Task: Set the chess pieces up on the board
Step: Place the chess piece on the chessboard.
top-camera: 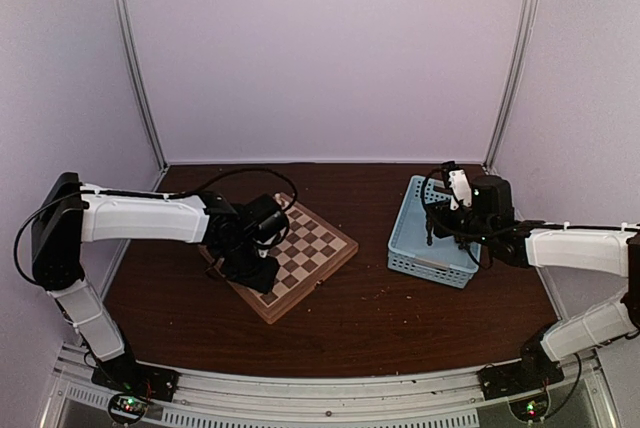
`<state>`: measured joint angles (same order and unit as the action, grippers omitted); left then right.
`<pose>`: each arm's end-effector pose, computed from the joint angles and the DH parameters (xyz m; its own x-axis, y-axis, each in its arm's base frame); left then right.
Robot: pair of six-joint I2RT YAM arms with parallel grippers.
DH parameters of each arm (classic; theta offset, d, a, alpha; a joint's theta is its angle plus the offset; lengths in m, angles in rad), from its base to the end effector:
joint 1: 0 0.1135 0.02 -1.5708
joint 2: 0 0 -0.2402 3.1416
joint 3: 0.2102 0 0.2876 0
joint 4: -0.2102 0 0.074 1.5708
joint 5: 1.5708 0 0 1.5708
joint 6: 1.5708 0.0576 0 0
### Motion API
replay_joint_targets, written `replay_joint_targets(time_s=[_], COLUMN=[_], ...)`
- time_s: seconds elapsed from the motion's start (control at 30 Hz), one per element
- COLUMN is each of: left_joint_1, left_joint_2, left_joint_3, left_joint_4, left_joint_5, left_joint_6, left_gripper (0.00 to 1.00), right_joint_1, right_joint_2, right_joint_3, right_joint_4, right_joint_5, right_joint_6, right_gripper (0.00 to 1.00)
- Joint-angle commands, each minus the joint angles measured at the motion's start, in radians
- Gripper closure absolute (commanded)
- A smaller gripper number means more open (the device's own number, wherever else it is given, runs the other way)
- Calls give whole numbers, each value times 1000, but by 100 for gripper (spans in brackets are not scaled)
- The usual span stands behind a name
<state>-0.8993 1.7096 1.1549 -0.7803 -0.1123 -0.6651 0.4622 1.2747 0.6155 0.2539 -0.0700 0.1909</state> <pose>0.2257 -0.2736 0.1267 -0.9461 0.2048 -0.2511 0.2260 0.9724 -0.0584 0.2934 0.1507 0.1666 -0.4418 -0.0086 -0.8971 -0.4263 0.8819 0.2015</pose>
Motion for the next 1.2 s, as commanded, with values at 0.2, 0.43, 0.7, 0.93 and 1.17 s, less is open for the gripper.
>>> replay_joint_targets(time_s=[0.2,0.43,0.7,0.93,1.17], left_joint_1=[-41,-44,-53,-71,-103], left_joint_2=[-99,-198,-142,-82,-38], left_joint_3=[91,124,66,87,3], left_joint_4=[6,181,800,1078,1480], left_joint_5=[-67,47,419,395,335], left_joint_6=[65,172,174,298,502], left_gripper=[42,37,36,35,33], right_joint_1=[-5,-4,22,61,191], right_joint_2=[-106,-231,-266,-213,-208], right_joint_3=[15,92,165,183,218], right_joint_4=[-24,-100,35,223,232], right_joint_5=[-12,-198,-342,-299,-59], right_joint_6=[30,135,413,729,847], right_gripper=[100,100,100,100,100])
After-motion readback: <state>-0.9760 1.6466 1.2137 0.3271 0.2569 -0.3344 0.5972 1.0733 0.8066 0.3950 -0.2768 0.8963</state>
